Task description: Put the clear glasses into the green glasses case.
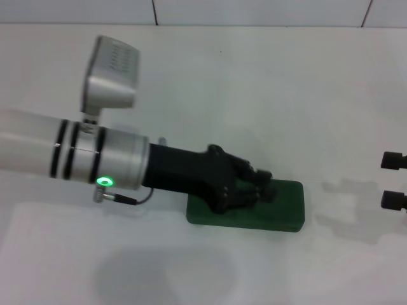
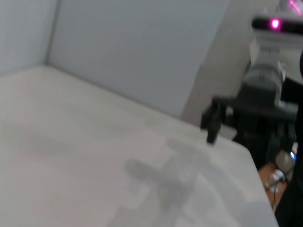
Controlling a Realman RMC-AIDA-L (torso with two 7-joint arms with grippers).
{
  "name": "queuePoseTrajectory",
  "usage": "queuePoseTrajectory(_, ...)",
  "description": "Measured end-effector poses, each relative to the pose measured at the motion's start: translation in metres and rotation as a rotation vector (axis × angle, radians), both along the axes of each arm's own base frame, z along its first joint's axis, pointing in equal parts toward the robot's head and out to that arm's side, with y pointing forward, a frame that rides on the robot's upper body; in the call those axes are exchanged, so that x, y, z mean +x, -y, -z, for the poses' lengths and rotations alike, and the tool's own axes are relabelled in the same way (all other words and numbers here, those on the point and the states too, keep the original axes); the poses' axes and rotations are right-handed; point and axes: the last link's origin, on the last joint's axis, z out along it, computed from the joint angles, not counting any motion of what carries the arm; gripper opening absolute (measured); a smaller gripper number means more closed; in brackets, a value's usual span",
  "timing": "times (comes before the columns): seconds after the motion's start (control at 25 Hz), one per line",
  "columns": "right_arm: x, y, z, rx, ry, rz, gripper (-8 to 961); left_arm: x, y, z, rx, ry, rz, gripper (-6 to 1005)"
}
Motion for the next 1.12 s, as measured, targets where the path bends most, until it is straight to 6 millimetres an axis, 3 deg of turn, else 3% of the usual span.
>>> queuePoseTrajectory(0.04, -0.001, 0.000, 0.001, -0.007, 0.003, -0.003, 655, -0.001, 0.000, -0.004, 0.010, 0.018, 0.003, 185)
queuePoseTrajectory(0.4, -0.021, -0.009, 0.036, -0.101, 0.006, -0.075, 667, -0.018, 0.018, -0.046, 0.030, 0.207, 0.069, 507)
queuePoseTrajectory(0.8, -0.054, -0.027, 0.064, -0.089, -0.168, -0.162, 682, -0.047, 0.028, -0.072, 0.070, 0.182, 0.096, 853)
queuePoseTrajectory(1.12, -0.067, -0.033, 0.082, -0.146, -0.154, -0.197, 693, -0.054, 0.023, -0.087, 0.144, 0.207, 0.068, 895)
